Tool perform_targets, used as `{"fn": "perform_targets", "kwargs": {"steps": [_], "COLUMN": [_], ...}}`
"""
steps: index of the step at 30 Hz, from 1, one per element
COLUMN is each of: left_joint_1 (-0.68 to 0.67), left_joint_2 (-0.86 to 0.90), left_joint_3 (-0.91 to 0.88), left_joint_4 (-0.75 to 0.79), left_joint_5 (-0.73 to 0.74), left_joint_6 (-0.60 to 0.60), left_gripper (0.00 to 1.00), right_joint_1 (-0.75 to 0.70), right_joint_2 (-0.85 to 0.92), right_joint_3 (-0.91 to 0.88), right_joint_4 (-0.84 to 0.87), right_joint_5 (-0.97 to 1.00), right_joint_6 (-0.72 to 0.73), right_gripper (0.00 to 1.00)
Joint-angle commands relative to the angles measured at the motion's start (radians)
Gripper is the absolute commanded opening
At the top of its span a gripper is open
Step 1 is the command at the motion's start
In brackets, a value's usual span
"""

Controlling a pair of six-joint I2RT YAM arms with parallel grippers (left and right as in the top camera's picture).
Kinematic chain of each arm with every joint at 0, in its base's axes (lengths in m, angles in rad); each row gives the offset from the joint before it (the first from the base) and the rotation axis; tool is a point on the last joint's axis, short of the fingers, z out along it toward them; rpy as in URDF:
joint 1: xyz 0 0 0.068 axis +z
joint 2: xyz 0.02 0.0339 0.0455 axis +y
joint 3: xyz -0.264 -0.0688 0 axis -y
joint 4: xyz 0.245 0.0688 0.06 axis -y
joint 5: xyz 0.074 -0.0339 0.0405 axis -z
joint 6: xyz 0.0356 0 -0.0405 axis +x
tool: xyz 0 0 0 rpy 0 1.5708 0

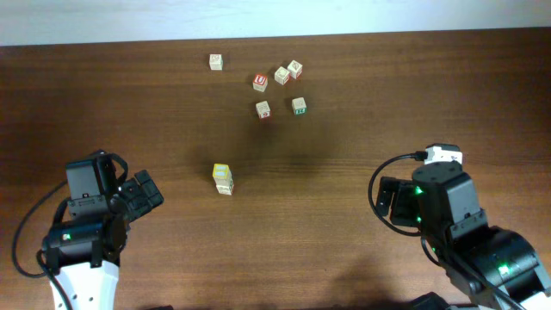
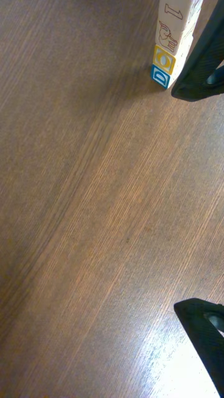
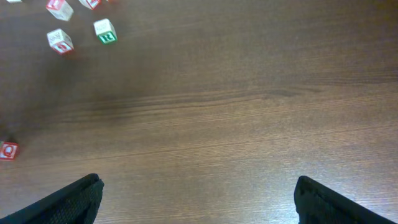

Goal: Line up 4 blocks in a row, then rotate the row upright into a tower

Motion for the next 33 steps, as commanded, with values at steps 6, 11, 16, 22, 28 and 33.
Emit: {"fn": "perform_targets", "kwargs": {"steps": [6, 11, 16, 22, 28, 33], "left_joint_1": [0.004, 0.004, 0.004, 0.004, 0.004, 0.004], "left_joint_2": [0.006, 0.006, 0.006, 0.006, 0.006, 0.006], "left_joint_3": [-0.007, -0.007, -0.007, -0.007, -0.007, -0.007], "left_joint_4": [-0.001, -0.001, -0.001, -0.001, -0.001, -0.001], "left_joint_5": [0.011, 0.011, 0.011, 0.011, 0.011, 0.011], "left_joint_6": [-0.013, -0.013, -0.013, -0.013, -0.013, -0.013], "left_gripper": [0.99, 0.99, 0.99, 0.99, 0.99, 0.99], "right_joint_1": [-0.006, -0.069, -0.266, -0.297, -0.292, -0.278], "right_joint_2": [0.01, -0.08, -0.434, -0.751, -0.863, -0.863], "right_joint_3": [-0.003, -0.05, -0.347, -0.723, -0.973, -1.08], "right_joint_4": [-0.056, 0.154, 0.385, 0.707, 0.922, 1.018], "right_joint_5": [0.131, 0.058, -0.203, -0.245, -0.288, -0.28], "right_joint_6": [-0.022, -0.225, -0.448, -0.468, -0.467, -0.464], "right_gripper": [0.98, 0.98, 0.98, 0.98, 0.98, 0.98]}}
